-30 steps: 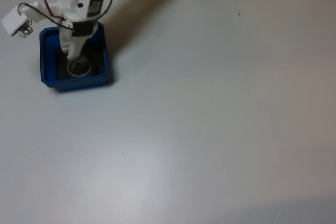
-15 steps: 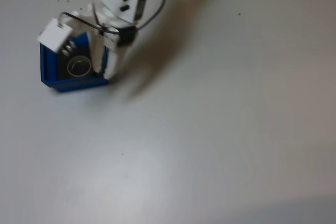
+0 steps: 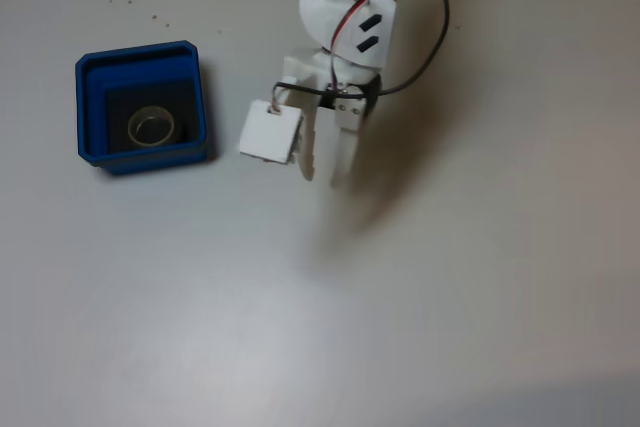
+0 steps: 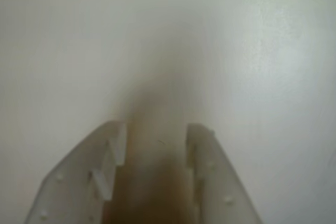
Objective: Pick the black tape roll and drop it in the blue box
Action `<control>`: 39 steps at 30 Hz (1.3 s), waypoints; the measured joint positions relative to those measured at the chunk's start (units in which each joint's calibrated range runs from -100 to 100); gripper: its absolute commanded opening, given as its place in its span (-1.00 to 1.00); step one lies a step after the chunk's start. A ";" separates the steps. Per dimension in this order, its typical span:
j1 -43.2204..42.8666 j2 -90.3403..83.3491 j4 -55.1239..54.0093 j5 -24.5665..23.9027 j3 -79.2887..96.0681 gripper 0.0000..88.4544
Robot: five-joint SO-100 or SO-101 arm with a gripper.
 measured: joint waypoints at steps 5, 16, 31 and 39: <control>-7.72 0.00 0.00 0.00 0.00 -0.75; -14.25 0.00 0.00 0.00 0.00 -0.75; -16.63 -15.58 0.00 0.00 13.81 -0.75; -18.60 -30.14 0.00 0.00 34.17 -0.75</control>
